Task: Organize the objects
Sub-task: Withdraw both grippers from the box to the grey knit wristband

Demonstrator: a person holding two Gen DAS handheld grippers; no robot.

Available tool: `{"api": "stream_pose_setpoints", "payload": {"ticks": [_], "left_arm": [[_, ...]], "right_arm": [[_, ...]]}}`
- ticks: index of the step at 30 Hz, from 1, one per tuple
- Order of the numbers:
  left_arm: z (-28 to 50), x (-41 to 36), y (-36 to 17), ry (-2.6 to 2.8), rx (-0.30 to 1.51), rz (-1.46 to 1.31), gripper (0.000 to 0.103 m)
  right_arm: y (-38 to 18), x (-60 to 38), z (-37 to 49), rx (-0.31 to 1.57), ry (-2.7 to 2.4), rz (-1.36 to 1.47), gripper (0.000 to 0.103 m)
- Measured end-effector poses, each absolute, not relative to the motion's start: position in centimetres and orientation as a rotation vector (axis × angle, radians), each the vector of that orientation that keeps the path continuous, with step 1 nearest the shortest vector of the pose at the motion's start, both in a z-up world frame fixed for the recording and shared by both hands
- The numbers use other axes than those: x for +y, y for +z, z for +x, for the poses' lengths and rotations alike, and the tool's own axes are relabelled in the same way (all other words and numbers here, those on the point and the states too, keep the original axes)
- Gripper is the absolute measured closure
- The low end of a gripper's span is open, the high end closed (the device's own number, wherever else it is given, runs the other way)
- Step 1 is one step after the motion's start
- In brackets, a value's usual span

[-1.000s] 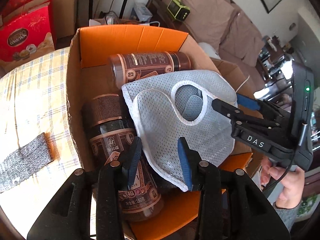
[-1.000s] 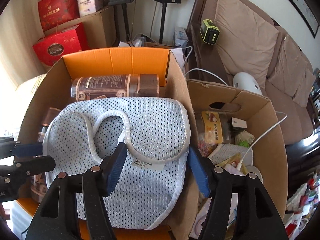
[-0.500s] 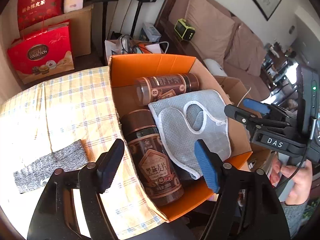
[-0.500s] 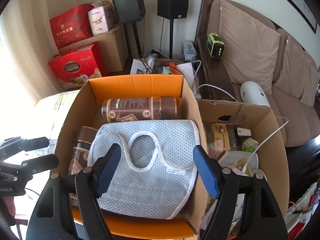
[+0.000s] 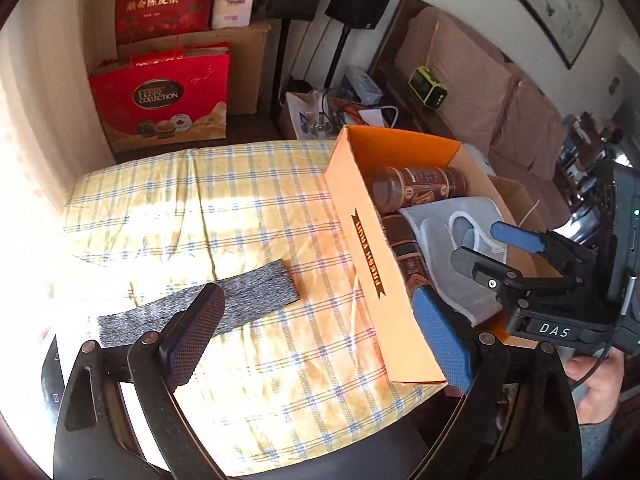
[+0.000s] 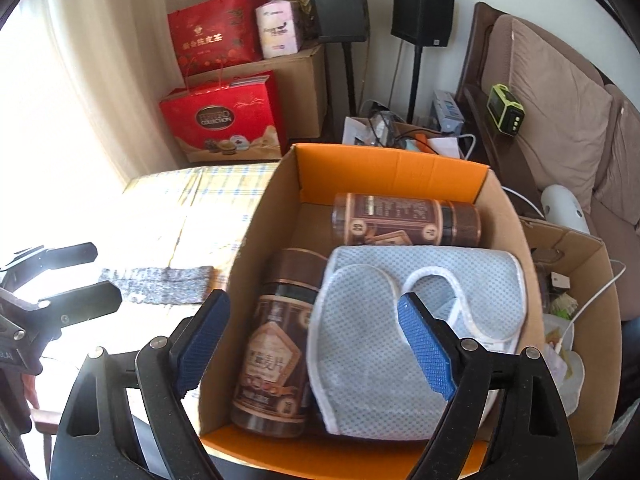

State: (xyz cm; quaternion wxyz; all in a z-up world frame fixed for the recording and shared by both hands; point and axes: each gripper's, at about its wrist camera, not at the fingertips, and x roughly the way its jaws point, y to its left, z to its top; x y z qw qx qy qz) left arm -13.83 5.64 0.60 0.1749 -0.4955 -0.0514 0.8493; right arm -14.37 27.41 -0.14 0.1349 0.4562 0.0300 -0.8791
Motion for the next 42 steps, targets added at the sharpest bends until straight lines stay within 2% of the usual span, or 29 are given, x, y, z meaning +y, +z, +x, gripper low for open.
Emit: {"api": "stream_pose_setpoints", "payload": {"ticks": [18,33,38,42], "left_arm": [[-11.8,-8.6,-3.5,2.557,-0.315,-1.514,0.008],[-12.8,-13.7,-8.9,2.556,-0.431,-1.619,0.008],[-13.4,-13.9,-10.7,2.523,-0.467,-1.654,0.015],[-13.7,-13.7,-11.5,2.486,-0.478,-1.664,0.024]], "right_arm": [[-2.2,14.8,-13.5,0.16,-2.384,1.262,0.016],[-6.2,10.7,-15.1,0.16,-2.398,1.338,0.016],[-7.8,10.6,-16.4,0.147,-2.413,1.392,0.023],[-9.2,10.4,-17.2,0.157,-2.405,1.44,0.039]]}}
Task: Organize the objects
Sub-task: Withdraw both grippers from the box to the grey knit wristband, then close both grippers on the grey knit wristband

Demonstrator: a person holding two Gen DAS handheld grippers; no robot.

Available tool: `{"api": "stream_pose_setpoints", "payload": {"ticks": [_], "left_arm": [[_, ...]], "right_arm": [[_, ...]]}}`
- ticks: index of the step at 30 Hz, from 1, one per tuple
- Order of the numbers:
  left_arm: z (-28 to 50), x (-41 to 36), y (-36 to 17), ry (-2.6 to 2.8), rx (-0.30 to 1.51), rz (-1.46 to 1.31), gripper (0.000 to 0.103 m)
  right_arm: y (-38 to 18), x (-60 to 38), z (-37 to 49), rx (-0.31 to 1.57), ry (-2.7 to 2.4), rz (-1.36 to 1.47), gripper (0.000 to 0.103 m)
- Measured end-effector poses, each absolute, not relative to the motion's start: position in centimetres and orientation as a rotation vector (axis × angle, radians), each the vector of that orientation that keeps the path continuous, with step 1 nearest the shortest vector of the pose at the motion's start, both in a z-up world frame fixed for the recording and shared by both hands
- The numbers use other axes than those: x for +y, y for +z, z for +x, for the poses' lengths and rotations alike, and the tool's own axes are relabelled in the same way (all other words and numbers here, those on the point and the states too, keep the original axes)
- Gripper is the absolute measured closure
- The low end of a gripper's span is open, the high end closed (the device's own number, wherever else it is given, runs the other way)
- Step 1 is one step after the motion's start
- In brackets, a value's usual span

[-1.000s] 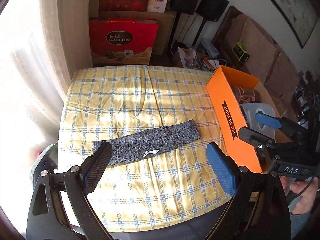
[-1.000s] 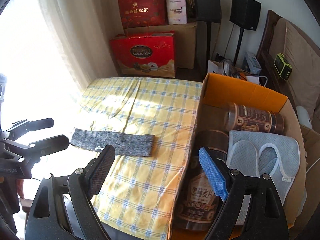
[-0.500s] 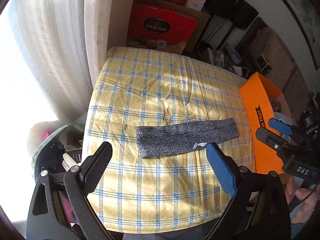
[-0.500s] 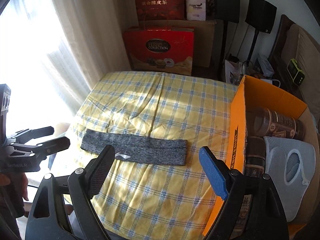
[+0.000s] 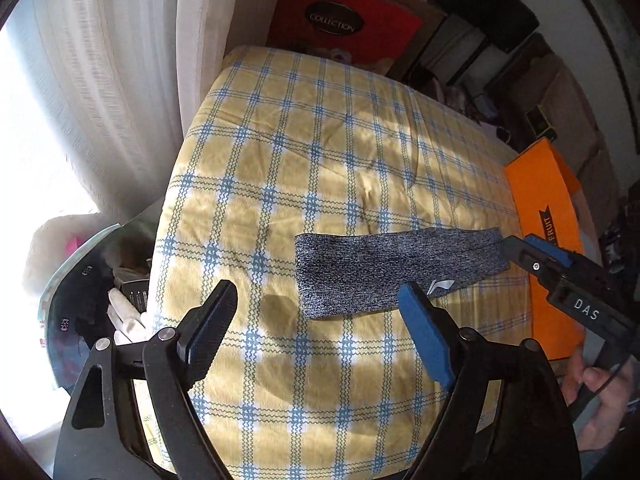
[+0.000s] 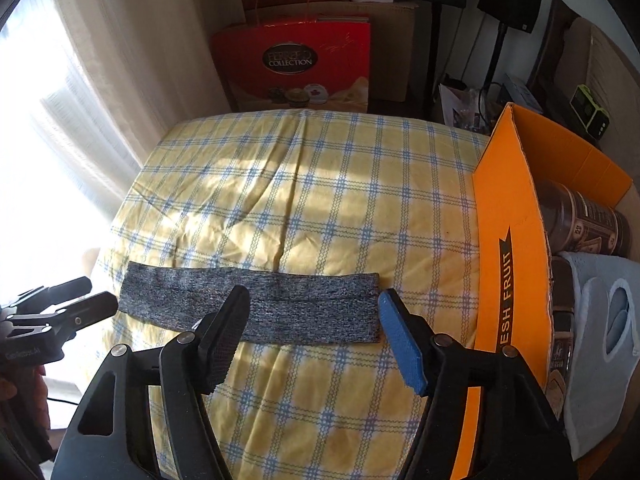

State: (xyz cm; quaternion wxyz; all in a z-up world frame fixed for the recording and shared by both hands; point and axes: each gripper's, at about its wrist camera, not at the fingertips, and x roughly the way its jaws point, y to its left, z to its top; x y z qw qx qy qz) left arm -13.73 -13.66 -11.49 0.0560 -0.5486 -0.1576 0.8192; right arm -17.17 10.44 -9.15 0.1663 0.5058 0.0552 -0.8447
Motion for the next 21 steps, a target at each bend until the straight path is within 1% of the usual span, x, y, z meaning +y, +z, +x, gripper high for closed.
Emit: {"api": "stream_pose_setpoints", "payload": {"ticks": [2,3,9,11,13,15,17,19,21], "left_arm": [[-13.9,-13.3,-11.8,2.475,-0.477,-1.666,0.032],[-14.0,-13.1,-11.8,2.472,-0.472,-1.669,0.033],[-14.5,-12.2,-12.8,2.447,-0.467,-1.688,0.038],[-14.6,-11.9,-12.8,2.461,-0.452,-1.682,0.046],[-14.7,-11.8,-12.8,2.46,-0.442,-1.683,0.048],[-14.7,-11.5,-12.8,2.453,-0.444,-1.685,0.053],[-14.8,-11.3,-12.7,2.461,-0.431,-1.692,0.064],[-14.8,-11.3,-12.7,2.477,-0.415,-1.692,0.07],[-14.8,-11.4,-12.7,2.485,-0.42,-1.695,0.073]], "right_arm": [[-9.9,10.4,-17.4,0.171,-2.404,1.466,0.044],[-10.2,10.4,-17.6,0.174,-2.406,1.476,0.047],[-11.7,11.1,-18.1,0.177,-2.41,1.522,0.051],[-12.0,11.2,-18.3,0.17,-2.406,1.536,0.051],[-12.3,11.4,-18.5,0.151,-2.399,1.55,0.052],[-12.6,11.6,-18.6,0.128,-2.389,1.562,0.053],[-12.6,11.7,-18.6,0.115,-2.387,1.564,0.055],[-12.7,11.6,-18.6,0.131,-2.396,1.566,0.059],[-12.7,11.7,-18.6,0.14,-2.408,1.565,0.067]]}}
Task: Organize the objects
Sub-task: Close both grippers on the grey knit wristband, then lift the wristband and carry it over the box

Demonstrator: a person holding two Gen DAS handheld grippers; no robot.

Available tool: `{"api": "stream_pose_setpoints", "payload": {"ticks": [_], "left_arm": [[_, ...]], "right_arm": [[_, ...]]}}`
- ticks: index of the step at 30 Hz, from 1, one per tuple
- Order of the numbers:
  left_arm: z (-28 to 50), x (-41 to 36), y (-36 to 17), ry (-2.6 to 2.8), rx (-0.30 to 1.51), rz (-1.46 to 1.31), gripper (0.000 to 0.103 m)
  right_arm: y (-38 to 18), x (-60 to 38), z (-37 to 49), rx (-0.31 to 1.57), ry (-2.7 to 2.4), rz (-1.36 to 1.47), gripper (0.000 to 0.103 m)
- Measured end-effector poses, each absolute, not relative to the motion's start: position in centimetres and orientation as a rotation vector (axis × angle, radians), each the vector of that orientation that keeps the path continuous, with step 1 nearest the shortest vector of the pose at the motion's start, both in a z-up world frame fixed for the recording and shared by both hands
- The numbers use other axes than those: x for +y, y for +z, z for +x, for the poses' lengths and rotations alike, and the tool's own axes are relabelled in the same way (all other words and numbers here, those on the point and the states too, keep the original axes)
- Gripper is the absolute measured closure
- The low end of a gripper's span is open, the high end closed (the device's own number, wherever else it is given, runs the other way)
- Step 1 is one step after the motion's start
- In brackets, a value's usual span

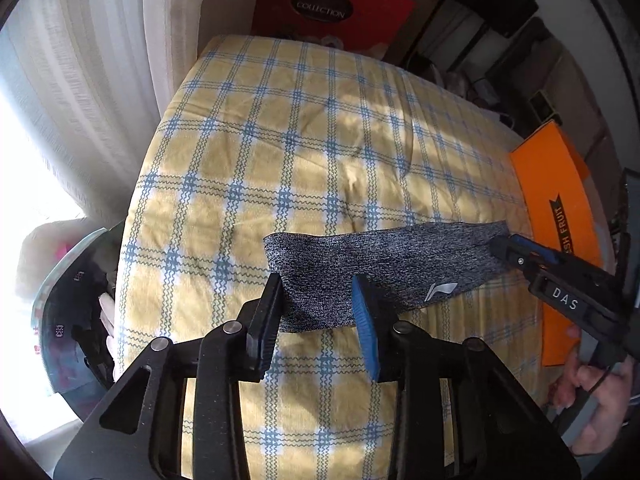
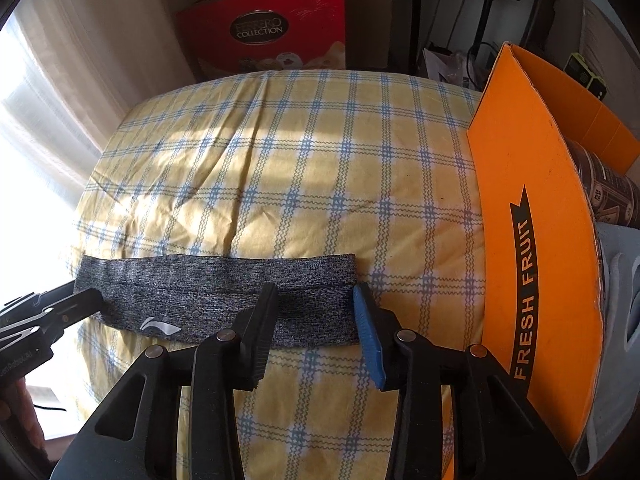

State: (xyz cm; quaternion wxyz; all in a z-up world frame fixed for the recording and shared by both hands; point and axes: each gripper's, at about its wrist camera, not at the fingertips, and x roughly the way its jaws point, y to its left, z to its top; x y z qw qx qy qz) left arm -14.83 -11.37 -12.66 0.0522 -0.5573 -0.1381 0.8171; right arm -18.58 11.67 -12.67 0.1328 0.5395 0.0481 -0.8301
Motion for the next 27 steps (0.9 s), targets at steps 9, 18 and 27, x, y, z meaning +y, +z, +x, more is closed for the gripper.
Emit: {"api": "stream_pose_setpoints", "payload": {"ticks": [9,18,27], "left_arm": [[-14.9,-11.6,-12.7,2.492,-0.422,-1.706,0.078],[-14.7,-11.3,-10.7,2.513,-0.42,-1.651,0.098],[-14.3,-10.0,-5.1,2.547,-0.41,-1.517,0.098]], "right_arm": [[-12.8,11.8,-18.7,0.149,-2.418,1.57,0.071],[-11.0,11.5,-18.5,0.134,-2.411,1.514,0.098],[-5.6,12.6,-17.4,0.108,-2.456,1.383,0.098]]}}
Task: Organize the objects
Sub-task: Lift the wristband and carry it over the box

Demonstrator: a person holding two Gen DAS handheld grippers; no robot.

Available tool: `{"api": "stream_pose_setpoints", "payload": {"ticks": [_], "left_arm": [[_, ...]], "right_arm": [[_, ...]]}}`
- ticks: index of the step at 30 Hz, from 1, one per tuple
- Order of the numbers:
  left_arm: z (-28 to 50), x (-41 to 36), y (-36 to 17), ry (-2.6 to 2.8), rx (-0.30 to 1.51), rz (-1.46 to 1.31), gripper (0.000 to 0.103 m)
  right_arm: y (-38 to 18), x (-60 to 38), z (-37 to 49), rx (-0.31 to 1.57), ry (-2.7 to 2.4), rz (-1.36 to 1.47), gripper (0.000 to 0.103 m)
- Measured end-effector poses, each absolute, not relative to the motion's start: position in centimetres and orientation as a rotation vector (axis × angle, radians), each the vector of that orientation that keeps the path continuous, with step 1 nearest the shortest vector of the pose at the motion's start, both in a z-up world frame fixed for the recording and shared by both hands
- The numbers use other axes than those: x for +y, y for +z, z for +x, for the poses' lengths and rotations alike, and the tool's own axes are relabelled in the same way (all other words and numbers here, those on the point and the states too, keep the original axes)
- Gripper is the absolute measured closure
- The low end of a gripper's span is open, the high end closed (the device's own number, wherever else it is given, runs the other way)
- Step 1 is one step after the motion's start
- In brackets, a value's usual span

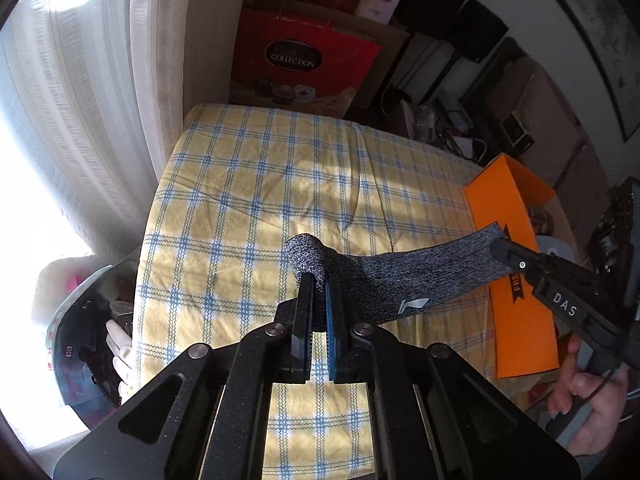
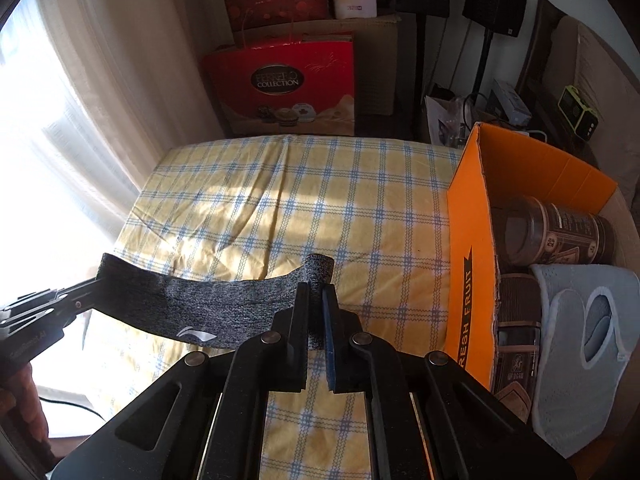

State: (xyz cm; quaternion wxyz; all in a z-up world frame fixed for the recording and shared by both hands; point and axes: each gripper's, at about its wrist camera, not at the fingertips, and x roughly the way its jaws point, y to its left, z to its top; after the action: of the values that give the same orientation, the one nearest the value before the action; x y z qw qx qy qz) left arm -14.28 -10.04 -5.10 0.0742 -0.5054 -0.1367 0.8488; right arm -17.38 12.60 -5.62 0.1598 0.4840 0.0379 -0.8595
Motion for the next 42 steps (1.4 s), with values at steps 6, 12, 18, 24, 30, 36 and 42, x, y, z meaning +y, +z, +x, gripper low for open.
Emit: {"api": "stream_pose_setpoints", "payload": {"ticks": [6,12,18,24,30,36,42], "left_arm": [[-14.2,-7.8,-1.5,2.535,-0.412,-1.434,0.098],[-14.3,-3.5,1.8,2.494,-0.383,-1.353,0.098],[-14.7,2.8,3.6,2.447,-0.311,-1.302,0.098],[-15.3,7.9,3.1,2.384,-0.286,-1.298,0.098],[-15.6,11.9,1.9,2.32,-0.297,-1.313,0.098],[-15.8,15.3,-0.2,2.271,-0.307,-1.338,0.098],[-16.1,18.5,-2.0,2.239,-0.288,-1.359,0.098]], "right_arm": [[-1.6,14.6,-16.5,0.113,-2.513,1.302,0.098],[1.8,18.2,-16.0,0.126,-2.593,1.267,0.098],[3.8,23.3,-15.5,0.106,-2.677,1.271,0.098],[4.3,28.8,-15.2,0.058,-2.75,1.309,0.098],[3.8,33.9,-15.3,0.01,-2.806,1.357,0.098],[2.5,38.0,-15.8,-0.021,-2.847,1.416,0.098],[0.9,40.8,-16.3,-0.022,-2.876,1.468,0.098]]}}
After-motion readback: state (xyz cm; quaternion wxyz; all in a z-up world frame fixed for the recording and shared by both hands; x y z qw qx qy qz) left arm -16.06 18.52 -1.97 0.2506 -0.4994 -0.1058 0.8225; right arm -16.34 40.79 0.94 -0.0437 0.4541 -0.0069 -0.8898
